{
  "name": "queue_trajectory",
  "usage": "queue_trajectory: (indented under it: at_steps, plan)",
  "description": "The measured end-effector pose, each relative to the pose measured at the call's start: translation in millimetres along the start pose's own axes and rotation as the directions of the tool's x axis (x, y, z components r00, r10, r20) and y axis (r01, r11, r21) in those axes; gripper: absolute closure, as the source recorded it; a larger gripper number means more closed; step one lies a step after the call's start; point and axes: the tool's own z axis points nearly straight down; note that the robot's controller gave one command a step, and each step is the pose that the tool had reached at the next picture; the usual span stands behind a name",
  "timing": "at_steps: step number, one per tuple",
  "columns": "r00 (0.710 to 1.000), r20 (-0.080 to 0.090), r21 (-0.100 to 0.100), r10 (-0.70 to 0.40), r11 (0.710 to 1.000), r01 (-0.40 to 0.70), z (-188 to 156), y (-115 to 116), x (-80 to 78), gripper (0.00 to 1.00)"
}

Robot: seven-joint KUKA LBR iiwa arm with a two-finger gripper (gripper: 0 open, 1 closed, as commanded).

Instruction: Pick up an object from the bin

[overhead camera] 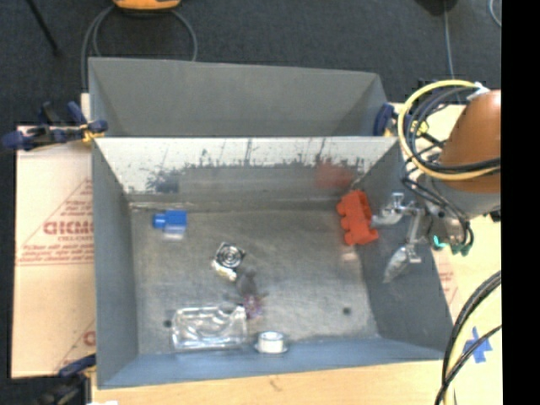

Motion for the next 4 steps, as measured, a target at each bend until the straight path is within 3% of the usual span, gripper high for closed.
queue_trajectory:
  at_steps: [1, 2, 3, 4]
  plan:
    - [0.995, 0.001, -0.003, -0.100, 0.995, 0.100, 22, 69, 55.9, 0.00]
    - [0.955, 0.011, 0.004, -0.296, 0.955, 0.296, -29, 46, 32.1, 0.00]
    - [0.938, 0.003, 0.002, -0.345, 0.938, 0.345, 5, -2, 54.0, 0.00]
    - [0.969, 0.004, -0.004, -0.248, 0.969, 0.248, 14, 77, 75.5, 0.00]
